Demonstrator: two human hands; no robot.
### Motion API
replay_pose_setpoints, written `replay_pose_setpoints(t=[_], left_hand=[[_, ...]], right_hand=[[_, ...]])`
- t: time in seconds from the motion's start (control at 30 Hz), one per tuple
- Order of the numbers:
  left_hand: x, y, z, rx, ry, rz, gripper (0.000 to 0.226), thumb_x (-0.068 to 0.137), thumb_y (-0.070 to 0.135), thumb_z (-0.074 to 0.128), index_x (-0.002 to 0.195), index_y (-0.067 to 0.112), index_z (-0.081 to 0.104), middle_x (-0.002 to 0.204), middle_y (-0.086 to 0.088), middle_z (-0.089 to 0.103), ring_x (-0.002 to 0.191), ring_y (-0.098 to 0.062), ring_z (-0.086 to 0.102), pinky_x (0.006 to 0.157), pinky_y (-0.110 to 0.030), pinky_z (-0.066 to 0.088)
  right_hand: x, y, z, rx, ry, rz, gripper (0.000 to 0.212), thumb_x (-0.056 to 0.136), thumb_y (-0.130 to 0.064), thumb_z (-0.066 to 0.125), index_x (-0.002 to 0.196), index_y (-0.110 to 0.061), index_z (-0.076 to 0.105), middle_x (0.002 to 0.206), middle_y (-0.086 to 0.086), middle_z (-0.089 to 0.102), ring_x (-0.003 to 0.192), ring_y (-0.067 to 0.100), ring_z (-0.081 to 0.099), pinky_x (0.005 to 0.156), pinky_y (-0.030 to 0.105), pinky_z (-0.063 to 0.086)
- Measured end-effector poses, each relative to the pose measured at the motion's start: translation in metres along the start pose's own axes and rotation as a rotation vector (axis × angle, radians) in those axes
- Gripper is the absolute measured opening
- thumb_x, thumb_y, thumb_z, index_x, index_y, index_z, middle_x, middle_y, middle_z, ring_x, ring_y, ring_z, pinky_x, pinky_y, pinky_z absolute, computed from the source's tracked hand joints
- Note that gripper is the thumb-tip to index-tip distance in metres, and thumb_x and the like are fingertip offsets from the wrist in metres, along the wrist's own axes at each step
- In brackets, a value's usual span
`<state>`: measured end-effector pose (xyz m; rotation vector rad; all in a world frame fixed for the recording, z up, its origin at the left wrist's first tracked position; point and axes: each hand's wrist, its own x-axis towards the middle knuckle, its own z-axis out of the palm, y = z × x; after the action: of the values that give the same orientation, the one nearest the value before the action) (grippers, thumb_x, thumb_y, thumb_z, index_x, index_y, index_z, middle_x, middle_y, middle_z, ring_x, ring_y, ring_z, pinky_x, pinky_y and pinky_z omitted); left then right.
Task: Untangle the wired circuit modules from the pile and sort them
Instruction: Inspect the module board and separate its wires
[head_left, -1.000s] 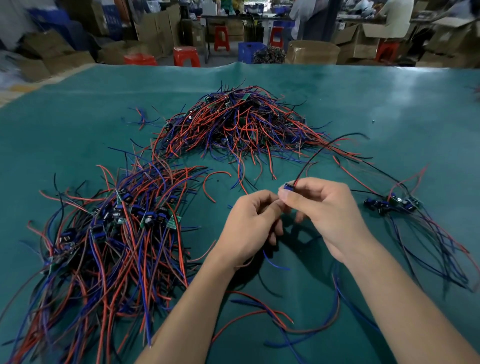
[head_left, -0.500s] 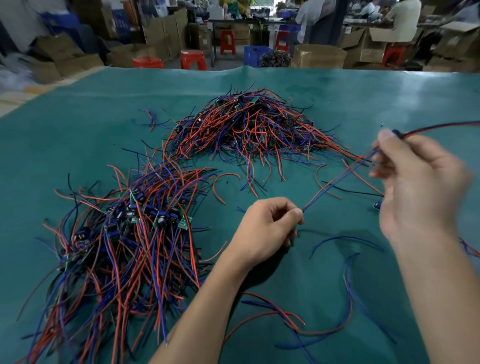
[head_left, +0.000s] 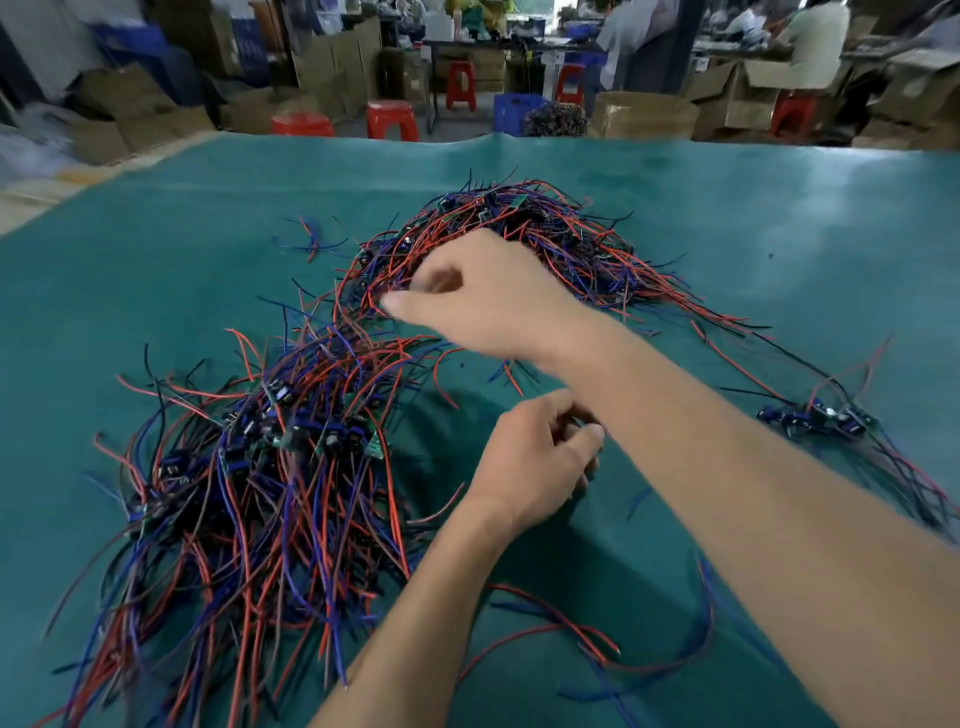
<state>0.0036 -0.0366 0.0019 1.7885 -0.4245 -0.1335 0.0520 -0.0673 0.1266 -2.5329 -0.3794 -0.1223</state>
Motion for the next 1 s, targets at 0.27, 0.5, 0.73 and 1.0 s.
replay_pose_setpoints(t=[0.27, 0.5, 0.73, 1.0], left_hand=[[0.002, -0.004, 0.001, -0.017, -0.019, -0.03, 0.011, 0.09, 0.011, 0.057, 0.087, 0.018, 0.064, 0.06, 0.002, 0.065, 0.048, -0.015, 0.058, 0.05, -0.022, 0.043], [0.003, -0.005, 0.0, -0.032, -0.017, -0.051, 0.013, 0.091, 0.008, 0.056, 0.086, 0.018, 0.063, 0.062, -0.001, 0.065, 0.048, -0.016, 0.057, 0.048, -0.02, 0.043], [0.003, -0.003, 0.001, -0.115, 0.016, -0.07, 0.012, 0.094, 0.006, 0.054, 0.091, 0.013, 0.063, 0.066, -0.003, 0.066, 0.049, -0.015, 0.057, 0.044, -0.022, 0.044], [0.004, 0.004, -0.001, -0.352, 0.082, -0.139, 0.036, 0.107, 0.036, 0.037, 0.105, 0.009, 0.061, 0.092, -0.011, 0.072, 0.057, -0.021, 0.064, 0.048, -0.031, 0.053]], right_hand=[[0.04, 0.134, -0.011, -0.39, -0.073, 0.437, 0.062, 0.088, -0.052, 0.067, 0.144, -0.029, 0.052, 0.159, 0.015, 0.035, 0.141, 0.043, 0.04, 0.115, 0.05, 0.038], [0.023, 0.164, -0.016, -0.241, 0.18, 0.45, 0.007, 0.08, -0.018, 0.078, 0.075, -0.022, 0.075, 0.098, 0.017, 0.076, 0.093, 0.033, 0.068, 0.079, 0.03, 0.05], [-0.005, 0.158, -0.047, 0.274, 0.27, 0.463, 0.023, 0.085, -0.029, 0.074, 0.069, -0.012, 0.078, 0.07, 0.004, 0.077, 0.052, 0.008, 0.063, 0.049, 0.022, 0.046], [-0.098, 0.11, -0.024, 0.507, 0.321, 0.188, 0.02, 0.081, -0.031, 0.072, 0.065, -0.02, 0.079, 0.061, 0.002, 0.072, 0.05, 0.006, 0.055, 0.048, 0.02, 0.041]])
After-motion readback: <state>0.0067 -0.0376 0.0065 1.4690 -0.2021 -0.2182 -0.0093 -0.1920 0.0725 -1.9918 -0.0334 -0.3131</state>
